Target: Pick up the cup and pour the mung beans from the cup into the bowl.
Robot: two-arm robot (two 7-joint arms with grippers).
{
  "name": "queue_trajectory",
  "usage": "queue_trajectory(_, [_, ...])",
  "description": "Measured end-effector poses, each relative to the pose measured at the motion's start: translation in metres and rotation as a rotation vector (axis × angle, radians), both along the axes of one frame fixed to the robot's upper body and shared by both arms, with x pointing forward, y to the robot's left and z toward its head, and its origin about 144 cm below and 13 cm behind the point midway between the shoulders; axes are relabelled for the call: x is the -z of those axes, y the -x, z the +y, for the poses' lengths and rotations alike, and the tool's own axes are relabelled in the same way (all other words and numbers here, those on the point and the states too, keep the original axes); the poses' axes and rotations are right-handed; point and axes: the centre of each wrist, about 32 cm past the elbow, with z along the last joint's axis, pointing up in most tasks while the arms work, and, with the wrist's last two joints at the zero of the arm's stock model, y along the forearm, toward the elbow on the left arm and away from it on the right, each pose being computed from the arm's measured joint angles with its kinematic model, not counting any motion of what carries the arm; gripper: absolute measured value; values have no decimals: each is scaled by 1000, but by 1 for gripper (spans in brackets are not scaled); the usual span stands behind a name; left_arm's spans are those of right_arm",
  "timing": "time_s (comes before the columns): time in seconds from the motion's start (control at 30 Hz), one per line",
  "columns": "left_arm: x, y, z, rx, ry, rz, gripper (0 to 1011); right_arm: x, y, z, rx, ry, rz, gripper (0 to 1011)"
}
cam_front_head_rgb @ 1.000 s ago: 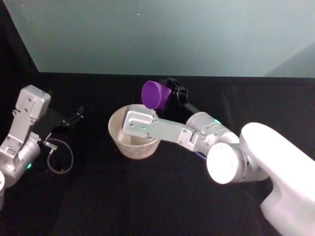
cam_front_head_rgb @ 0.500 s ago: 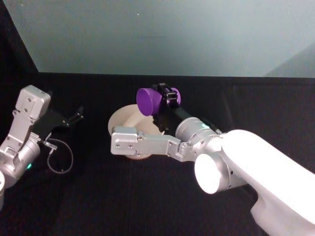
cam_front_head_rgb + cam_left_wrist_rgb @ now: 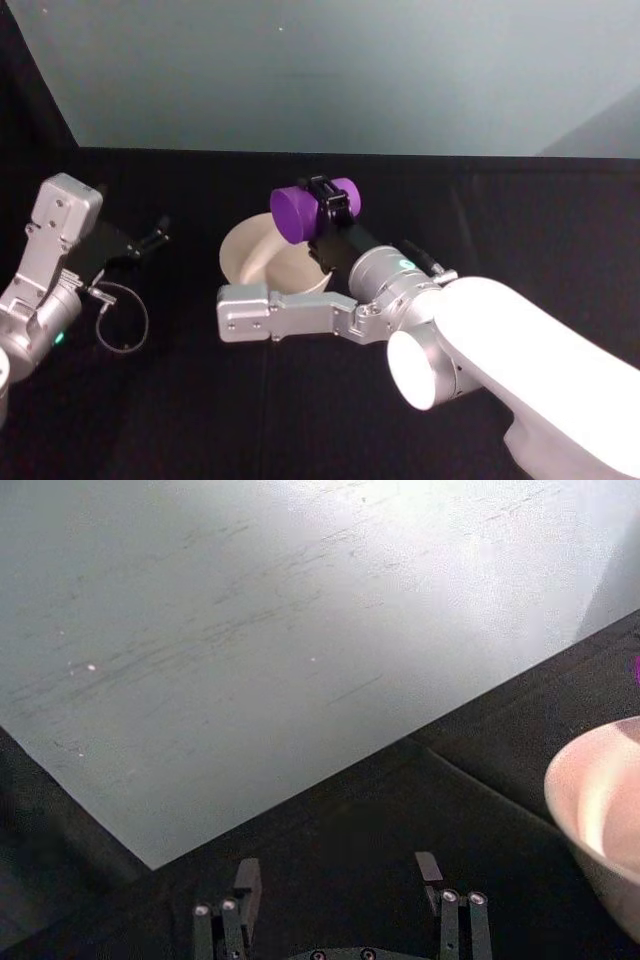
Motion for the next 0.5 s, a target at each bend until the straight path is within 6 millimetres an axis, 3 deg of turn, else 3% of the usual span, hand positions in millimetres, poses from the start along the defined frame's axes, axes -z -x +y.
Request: queue_trajectory(0.5, [0, 0, 0, 0, 0, 0, 1000, 0, 3, 4, -18, 88, -8, 724])
